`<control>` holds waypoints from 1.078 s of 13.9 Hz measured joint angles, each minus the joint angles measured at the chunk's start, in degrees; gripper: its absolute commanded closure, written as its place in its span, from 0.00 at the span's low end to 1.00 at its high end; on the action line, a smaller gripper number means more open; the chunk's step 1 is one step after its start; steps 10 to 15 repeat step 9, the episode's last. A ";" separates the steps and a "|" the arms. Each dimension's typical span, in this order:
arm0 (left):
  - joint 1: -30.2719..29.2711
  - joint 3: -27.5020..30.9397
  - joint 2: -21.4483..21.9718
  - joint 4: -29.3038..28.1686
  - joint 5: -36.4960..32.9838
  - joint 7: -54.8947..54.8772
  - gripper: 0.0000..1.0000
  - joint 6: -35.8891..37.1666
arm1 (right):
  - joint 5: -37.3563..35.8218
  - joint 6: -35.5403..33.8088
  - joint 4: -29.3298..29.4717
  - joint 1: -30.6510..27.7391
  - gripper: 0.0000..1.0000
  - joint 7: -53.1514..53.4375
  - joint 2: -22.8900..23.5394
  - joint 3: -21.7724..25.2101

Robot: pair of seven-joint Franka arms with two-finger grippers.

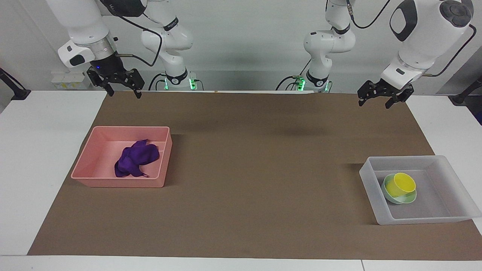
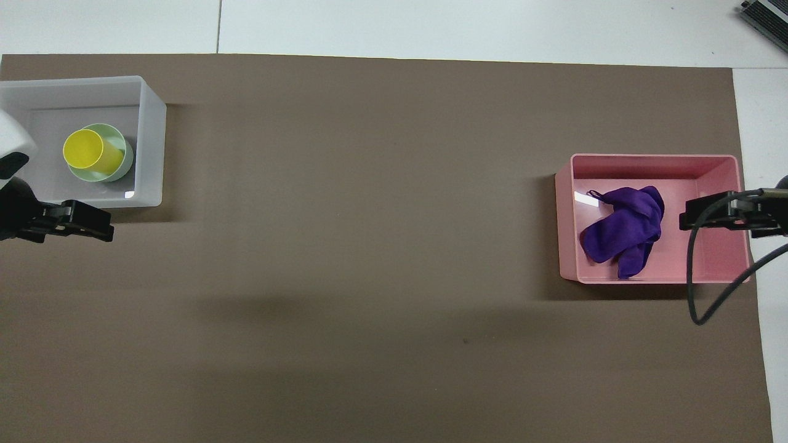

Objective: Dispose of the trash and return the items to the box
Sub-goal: 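Release the cup and withdraw the left gripper from the clear bin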

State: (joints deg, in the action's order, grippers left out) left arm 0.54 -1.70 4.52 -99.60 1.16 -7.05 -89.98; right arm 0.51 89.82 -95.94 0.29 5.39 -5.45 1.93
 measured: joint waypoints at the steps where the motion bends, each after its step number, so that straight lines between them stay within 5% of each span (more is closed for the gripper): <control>1: -0.17 0.25 0.00 0.30 0.00 0.00 0.00 -0.03 | 0.00 0.01 -0.02 0.00 0.00 0.00 0.00 0.00; 15: -1.52 0.84 -0.42 0.99 0.00 2.98 0.00 -0.09 | 0.00 0.02 -0.13 0.00 0.00 0.00 0.00 0.00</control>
